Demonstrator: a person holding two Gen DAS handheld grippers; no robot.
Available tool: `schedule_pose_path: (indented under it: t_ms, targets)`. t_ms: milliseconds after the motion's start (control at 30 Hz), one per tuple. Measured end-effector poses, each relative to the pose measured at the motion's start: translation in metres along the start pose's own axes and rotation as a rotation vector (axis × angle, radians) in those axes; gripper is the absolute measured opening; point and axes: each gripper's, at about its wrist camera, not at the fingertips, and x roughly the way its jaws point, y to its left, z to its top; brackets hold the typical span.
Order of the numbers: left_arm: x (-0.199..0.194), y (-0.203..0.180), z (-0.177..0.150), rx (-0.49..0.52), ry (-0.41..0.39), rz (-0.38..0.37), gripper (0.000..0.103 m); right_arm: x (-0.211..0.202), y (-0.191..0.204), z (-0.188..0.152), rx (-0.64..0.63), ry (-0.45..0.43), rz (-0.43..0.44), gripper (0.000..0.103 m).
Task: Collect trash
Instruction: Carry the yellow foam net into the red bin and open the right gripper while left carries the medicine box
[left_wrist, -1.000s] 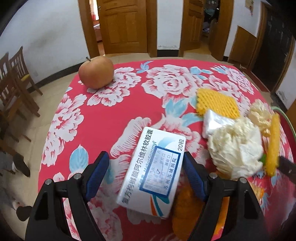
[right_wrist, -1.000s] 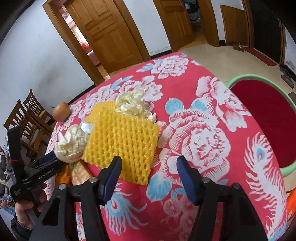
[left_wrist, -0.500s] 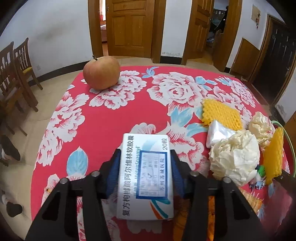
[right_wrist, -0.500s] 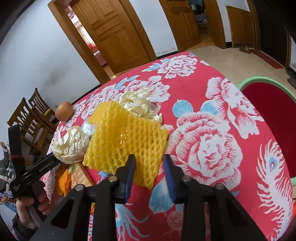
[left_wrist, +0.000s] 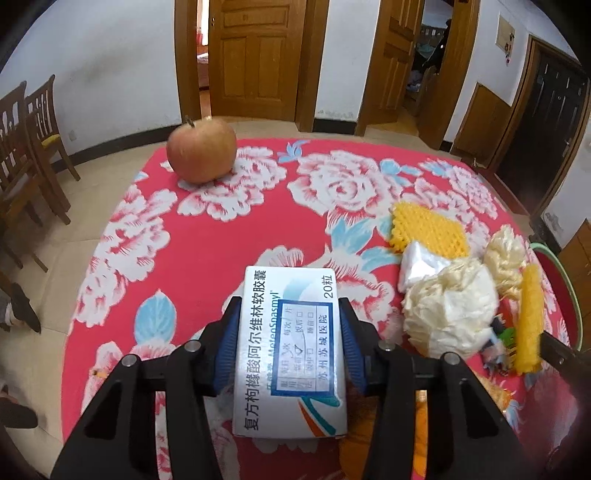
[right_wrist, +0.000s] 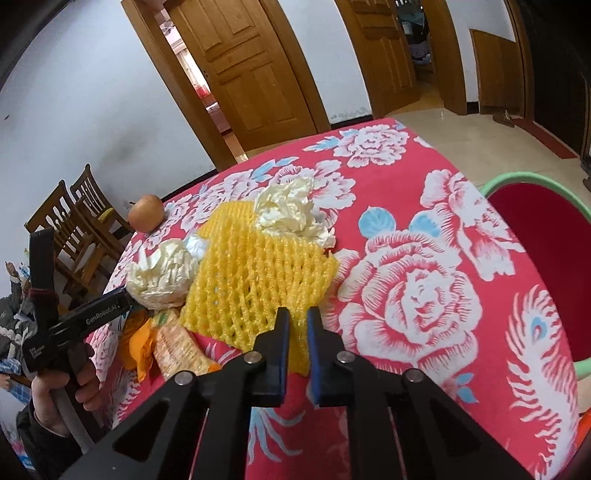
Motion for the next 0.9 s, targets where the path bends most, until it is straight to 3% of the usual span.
schedule_pose_path:
  t_ms: [167,333,900]
  targets:
    - [-0.026,-0.005,0.003,-0.009,-0.051,-0.005,0.050,-0.024,-0.001,-0.003,-0.006,-0.032,0.004,0.011]
    - [-0.054,-0.011,0.001,-0.037,-0.075,-0.057,0.050,-0.049,-0.005,-0.006,0.009,-0.074,0.005,0.011]
    - [-0.129,-0.073,-0.009,0.052,-0.160,-0.127,0.050,-0.117,-0.029,-0.021,0.068,-0.206,0.025,0.011]
